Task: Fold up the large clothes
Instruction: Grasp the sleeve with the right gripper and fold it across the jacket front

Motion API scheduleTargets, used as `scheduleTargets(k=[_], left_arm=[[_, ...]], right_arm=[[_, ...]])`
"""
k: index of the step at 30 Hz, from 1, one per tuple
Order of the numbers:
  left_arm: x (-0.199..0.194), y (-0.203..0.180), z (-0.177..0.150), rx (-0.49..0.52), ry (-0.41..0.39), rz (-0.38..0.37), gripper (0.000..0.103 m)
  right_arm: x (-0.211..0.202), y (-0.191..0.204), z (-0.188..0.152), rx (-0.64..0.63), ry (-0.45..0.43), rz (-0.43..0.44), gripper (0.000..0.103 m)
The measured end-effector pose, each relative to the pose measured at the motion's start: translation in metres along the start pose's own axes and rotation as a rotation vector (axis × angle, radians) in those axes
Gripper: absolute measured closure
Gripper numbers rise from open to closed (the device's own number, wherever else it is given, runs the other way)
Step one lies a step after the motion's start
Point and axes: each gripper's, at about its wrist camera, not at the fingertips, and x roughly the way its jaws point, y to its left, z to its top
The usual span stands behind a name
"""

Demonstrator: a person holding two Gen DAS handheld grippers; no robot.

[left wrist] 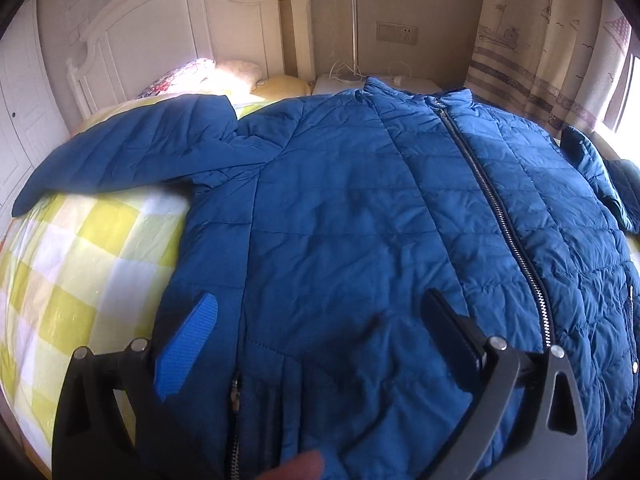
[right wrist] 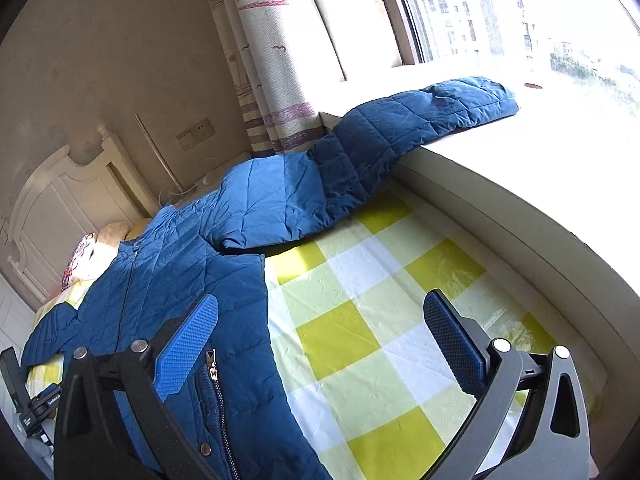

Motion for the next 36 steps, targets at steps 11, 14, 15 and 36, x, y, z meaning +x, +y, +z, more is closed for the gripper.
scheduleTargets(k=[11,14,15,36], left_arm=[[0.020,0.004,-0.008,-0.046,0.045,-0.061,0.002],[0.020,0.005,-0.008,-0.051,0.042,-0.067,0.002],[0.020,0.005,-0.008,-0.052,0.041,-0.070,0.002],[0.022,0.002,-0.007,-0.042,0.067,-0.054,0.002]], right_arm=[[0.152,-0.023,0.078,0.207,0.055,-0.068,0.007],[0.173,-0.032,0.090,0.295,0.074,-0.055,0.033],[0.176,-0.030,0.091,0.311,0.087,-0.034,0.056],[0.132,0.295,-0.084,-0.817,0.248,0.361,0.037]])
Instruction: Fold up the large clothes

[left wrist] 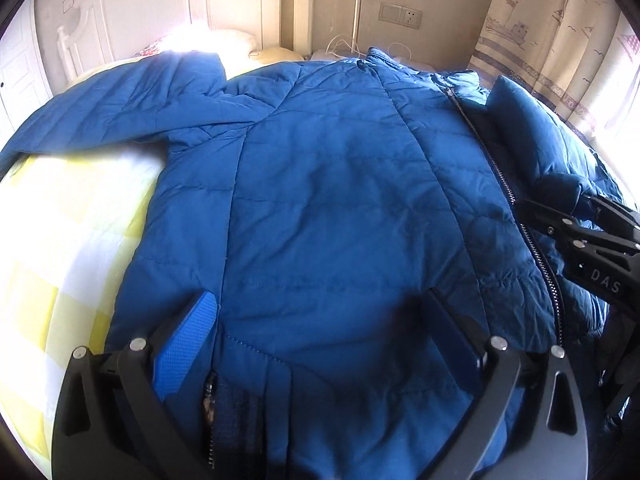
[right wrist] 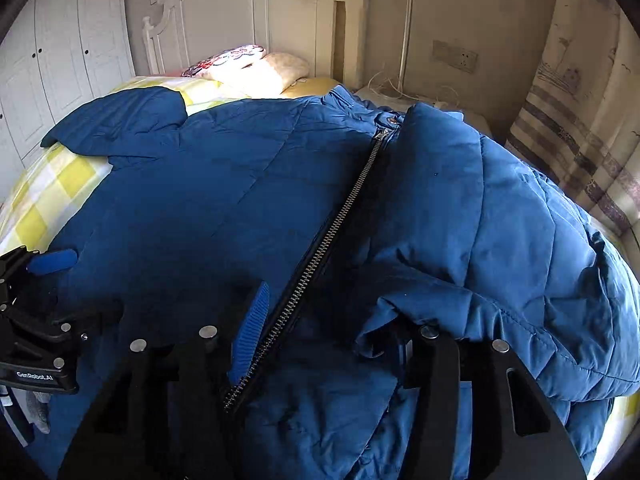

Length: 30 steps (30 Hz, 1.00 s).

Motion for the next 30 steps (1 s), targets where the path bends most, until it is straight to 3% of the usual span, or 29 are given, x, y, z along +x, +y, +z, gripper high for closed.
scheduleTargets(k=[1,6,9,11,13,17,24,25,27,28,29,30], left_arm=[[0.001,-0.001,0.000,0.003,0.003,0.006,0.002],[0.000,-0.002,-0.001,0.015,0.011,0.024,0.002],[-0.004,-0.008,-0.002,0.043,0.001,0.053,0.003],[-0.014,-0.027,-0.002,0.138,-0.041,0.065,0.007],[-0.027,-0.061,-0.002,0.285,-0.106,0.061,0.007],[-0.048,-0.143,0.006,0.508,-0.206,-0.018,0.006],[-0.027,-0.295,0.022,0.830,-0.302,-0.036,0.007],[-0.020,-0.311,0.022,0.861,-0.289,-0.037,0.010],[-0.005,-0.332,0.026,0.875,-0.237,-0.039,0.034],[0.001,-0.335,0.030,0.850,-0.199,-0.077,0.066],[0.002,-0.333,0.034,0.791,-0.173,-0.132,0.080],[-0.002,-0.323,0.040,0.710,-0.182,-0.183,0.085]], right_arm=[[-0.006,-0.002,0.001,0.014,-0.006,0.014,0.026],[-0.070,-0.019,-0.025,0.075,-0.059,-0.023,0.025],[-0.099,-0.046,-0.059,0.140,-0.062,-0.134,0.025],[-0.108,-0.067,-0.083,0.203,-0.026,-0.201,0.028],[-0.115,-0.086,-0.108,0.265,0.002,-0.234,0.030],[-0.113,-0.110,-0.145,0.402,0.017,-0.202,0.035],[-0.108,-0.113,-0.146,0.413,0.018,-0.185,0.034],[-0.109,-0.114,-0.149,0.426,0.011,-0.173,0.035],[-0.111,-0.116,-0.150,0.431,0.007,-0.171,0.035],[-0.110,-0.117,-0.150,0.428,0.008,-0.175,0.035],[-0.110,-0.116,-0.149,0.425,0.009,-0.178,0.035],[-0.110,-0.116,-0.150,0.425,0.009,-0.179,0.035]])
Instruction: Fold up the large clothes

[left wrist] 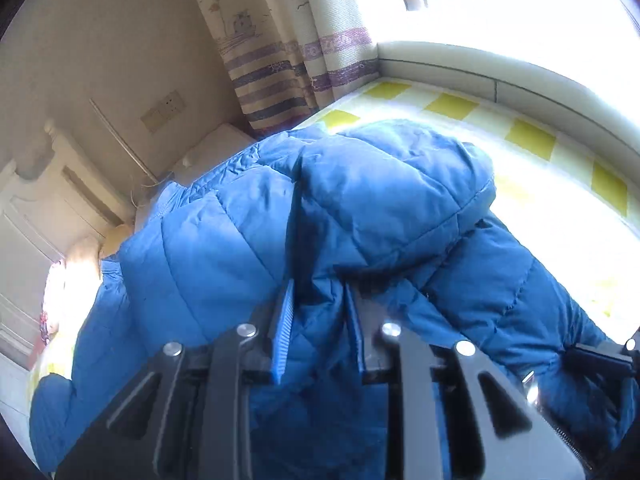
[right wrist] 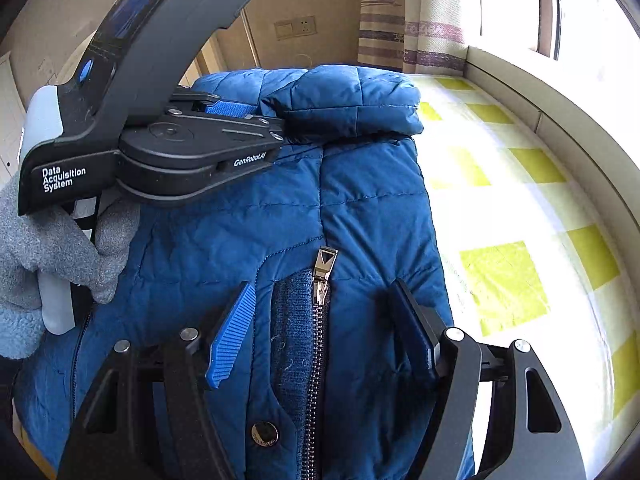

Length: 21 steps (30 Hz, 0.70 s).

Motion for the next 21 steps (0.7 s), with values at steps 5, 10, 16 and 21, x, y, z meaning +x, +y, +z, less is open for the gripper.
scheduleTargets(k=[5,10,16,21], left_arm=[[-0.048,0.085,-0.034,-0.512,-0.189,-0.219,0.094],[-0.063,0.197,-0.139,-1.010,-0.207,-0.282,0.089],[-0.067,0.225,-0.206,-0.926,-0.037,-0.068,0.039],[-0.106,0.161,-0.184,-0.373,-0.077,0.063,0.038]], right_arm=[[-0.001,-0.002,-0.001,0.010,-0.005,0.012,0.036],[-0.002,-0.006,-0.002,0.019,-0.008,0.026,0.035],[0.000,-0.007,0.000,0.016,-0.003,0.024,0.035],[0.002,-0.006,0.000,0.009,0.002,0.015,0.035]])
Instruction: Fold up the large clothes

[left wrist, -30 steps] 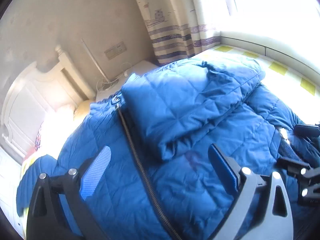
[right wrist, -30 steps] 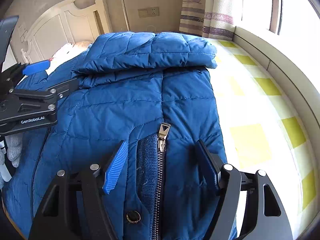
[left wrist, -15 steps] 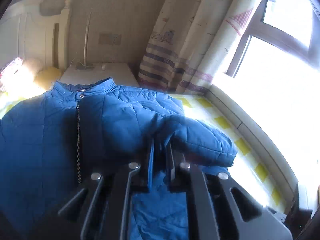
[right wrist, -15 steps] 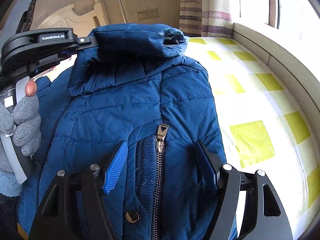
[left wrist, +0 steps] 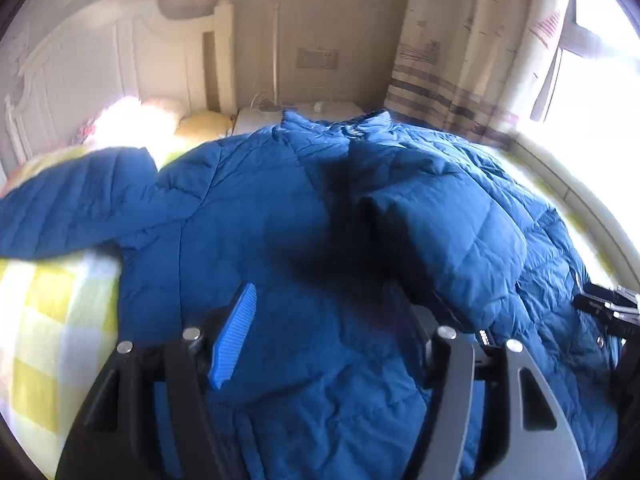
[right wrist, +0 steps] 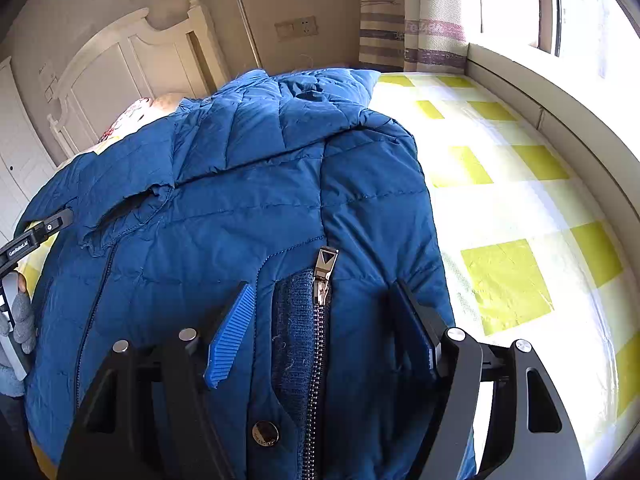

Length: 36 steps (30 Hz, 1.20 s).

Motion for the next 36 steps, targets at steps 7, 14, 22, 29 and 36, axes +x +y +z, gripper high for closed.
scheduleTargets(k=[7,14,22,29,36], left_arm=[[0.008,-0.113,-0.016,0.584,-0.068,0.079,0.027],[0.041,-0.104,0.002,0.494,0.010,-0.083,0.090],[0.010,0.051,0.082,-0.251,-0.151,-0.259,0.093],[0.019,0.187,0.039,-0.658,-0.092,0.059,0.064],[0.027,0.193,0.003,-0.709,-0.045,-0.092,0.047]], right_arm=[[0.001,0.003,-0.001,-0.005,0.003,-0.010,0.035],[0.001,0.002,-0.001,-0.003,0.003,-0.006,0.035],[0.000,0.000,-0.002,0.000,0.001,0.003,0.034],[-0.001,-0.002,-0.002,0.007,-0.003,0.013,0.034],[0.000,0.001,-0.003,-0.003,0.003,0.009,0.032]])
